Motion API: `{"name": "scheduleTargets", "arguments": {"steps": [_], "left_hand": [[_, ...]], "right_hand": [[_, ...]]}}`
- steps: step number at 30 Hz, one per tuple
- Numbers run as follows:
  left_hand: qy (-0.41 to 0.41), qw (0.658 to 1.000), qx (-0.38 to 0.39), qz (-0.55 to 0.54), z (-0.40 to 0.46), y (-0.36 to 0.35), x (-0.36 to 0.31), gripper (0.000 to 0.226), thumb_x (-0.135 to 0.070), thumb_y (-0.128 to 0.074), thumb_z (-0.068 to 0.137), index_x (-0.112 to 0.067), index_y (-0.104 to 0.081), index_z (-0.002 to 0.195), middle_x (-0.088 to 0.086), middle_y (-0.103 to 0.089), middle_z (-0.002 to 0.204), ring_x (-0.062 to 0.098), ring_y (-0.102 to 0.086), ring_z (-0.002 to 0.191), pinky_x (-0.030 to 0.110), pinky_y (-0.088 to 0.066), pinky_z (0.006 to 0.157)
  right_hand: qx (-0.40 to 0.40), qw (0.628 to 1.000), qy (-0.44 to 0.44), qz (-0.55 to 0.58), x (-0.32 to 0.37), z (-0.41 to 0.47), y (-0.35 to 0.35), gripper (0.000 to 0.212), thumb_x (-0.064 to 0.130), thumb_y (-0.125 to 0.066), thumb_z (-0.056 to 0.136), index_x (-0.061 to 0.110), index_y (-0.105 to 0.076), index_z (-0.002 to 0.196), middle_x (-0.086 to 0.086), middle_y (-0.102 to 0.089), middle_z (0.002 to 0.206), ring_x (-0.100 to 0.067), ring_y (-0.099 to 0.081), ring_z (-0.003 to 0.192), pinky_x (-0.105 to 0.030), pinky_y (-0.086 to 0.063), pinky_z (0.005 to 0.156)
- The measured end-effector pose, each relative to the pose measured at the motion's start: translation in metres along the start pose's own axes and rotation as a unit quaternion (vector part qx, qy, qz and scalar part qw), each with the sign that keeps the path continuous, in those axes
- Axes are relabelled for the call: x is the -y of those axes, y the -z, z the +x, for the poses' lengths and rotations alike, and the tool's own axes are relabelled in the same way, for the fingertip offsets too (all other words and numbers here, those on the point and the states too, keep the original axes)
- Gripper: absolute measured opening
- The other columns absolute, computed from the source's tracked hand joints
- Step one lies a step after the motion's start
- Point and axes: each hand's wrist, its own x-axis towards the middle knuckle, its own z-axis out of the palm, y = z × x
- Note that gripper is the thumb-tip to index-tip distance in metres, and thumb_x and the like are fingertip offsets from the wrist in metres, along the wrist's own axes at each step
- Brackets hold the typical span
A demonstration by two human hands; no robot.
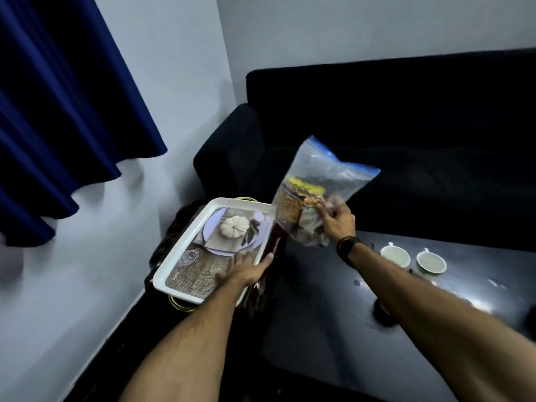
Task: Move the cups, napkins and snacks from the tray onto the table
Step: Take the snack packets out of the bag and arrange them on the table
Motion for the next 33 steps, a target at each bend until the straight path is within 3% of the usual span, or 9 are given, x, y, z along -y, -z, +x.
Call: {"name": "scheduleTargets", "arguments": {"steps": [4,8,11,13,15,18,22,29,33], "left_hand": [[-0.035,0.992,-0.075,-0.100,-0.030,0.002,-0.026,0.077,-0.072,-0.034,0.090,-0.021,-0.041,0.147,0.011,-0.043,0.151,0.031,-0.038,0.140,0.048,-0.028,0.115],[-0.082,0.975,-0.192,-0.080,-0.066,0.009,-0.070,0.065,-0.072,-0.036,0.088,-0.019,-0.066,0.113,0.010,-0.067,0.116,0.031,-0.060,0.111,0.042,-0.047,0.096],[-0.145,0.965,-0.177,-0.129,-0.097,0.010,-0.105,0.058,-0.076,-0.043,0.082,-0.022,-0.065,0.081,0.004,-0.069,0.094,0.026,-0.064,0.095,0.035,-0.051,0.082],[-0.145,0.963,-0.165,-0.156,-0.114,0.011,-0.125,0.063,-0.083,-0.047,0.071,-0.021,-0.057,0.065,0.003,-0.069,0.083,0.024,-0.066,0.085,0.032,-0.050,0.073],[-0.118,0.969,-0.153,-0.154,-0.128,0.013,-0.138,0.075,-0.092,-0.044,0.059,-0.020,-0.063,0.071,0.006,-0.071,0.089,0.026,-0.067,0.085,0.033,-0.050,0.071],[-0.060,0.985,-0.128,-0.102,-0.144,0.010,-0.144,0.114,-0.099,-0.042,0.047,-0.011,-0.064,0.116,0.012,-0.065,0.117,0.032,-0.063,0.104,0.035,-0.046,0.077],[-0.051,0.988,-0.129,-0.061,-0.160,-0.003,-0.140,0.121,-0.098,-0.047,0.042,-0.009,-0.060,0.123,0.015,-0.062,0.123,0.034,-0.061,0.110,0.042,-0.050,0.092],[-0.085,0.984,-0.154,-0.008,-0.170,-0.008,-0.140,0.043,-0.046,-0.054,0.079,-0.011,-0.068,0.100,0.014,-0.067,0.109,0.034,-0.063,0.102,0.046,-0.049,0.095],[-0.114,0.981,-0.141,-0.068,-0.171,-0.010,-0.140,0.032,-0.038,-0.055,0.084,-0.015,-0.057,0.063,0.005,-0.063,0.078,0.024,-0.059,0.075,0.031,-0.046,0.071]], "right_hand": [[-0.011,0.999,-0.019,-0.035,-0.023,-0.040,0.037,0.035,0.053,-0.064,0.084,0.023,-0.061,0.101,-0.013,-0.068,0.105,-0.032,-0.064,0.101,-0.041,-0.052,0.088],[0.008,0.999,-0.015,-0.049,-0.046,-0.088,0.043,0.024,0.041,-0.071,0.083,0.019,-0.066,0.091,-0.005,-0.069,0.093,-0.028,-0.066,0.093,-0.031,-0.048,0.077],[0.056,0.993,-0.019,-0.103,-0.060,-0.122,0.047,0.019,0.028,-0.073,0.078,0.016,-0.069,0.092,-0.003,-0.069,0.092,-0.025,-0.068,0.096,-0.022,-0.043,0.070],[0.091,0.985,-0.025,-0.146,-0.065,-0.141,0.051,0.027,0.036,-0.073,0.074,0.018,-0.069,0.094,-0.001,-0.067,0.089,-0.023,-0.068,0.095,-0.019,-0.041,0.067],[0.103,0.982,-0.017,-0.158,-0.067,-0.152,0.053,0.044,0.045,-0.076,0.073,0.013,-0.067,0.102,-0.006,-0.070,0.099,-0.025,-0.068,0.096,-0.022,-0.041,0.067],[0.113,0.979,-0.004,-0.170,-0.063,-0.164,0.058,0.054,0.048,-0.074,0.074,0.009,-0.063,0.110,-0.011,-0.068,0.109,-0.030,-0.066,0.101,-0.026,-0.046,0.070],[0.148,0.965,0.032,-0.216,-0.058,-0.176,0.061,0.047,0.038,-0.069,0.078,0.014,-0.059,0.118,-0.009,-0.063,0.117,-0.031,-0.062,0.109,-0.033,-0.053,0.083],[0.231,0.921,0.102,-0.295,-0.056,-0.181,0.079,0.040,0.033,-0.073,0.078,0.017,-0.063,0.112,-0.006,-0.054,0.120,-0.029,-0.057,0.108,-0.037,-0.050,0.090],[0.209,0.935,0.102,-0.267,-0.045,-0.167,0.098,0.024,0.018,-0.068,0.078,0.018,-0.067,0.102,-0.007,-0.064,0.110,-0.026,-0.062,0.102,-0.034,-0.052,0.086]]}}
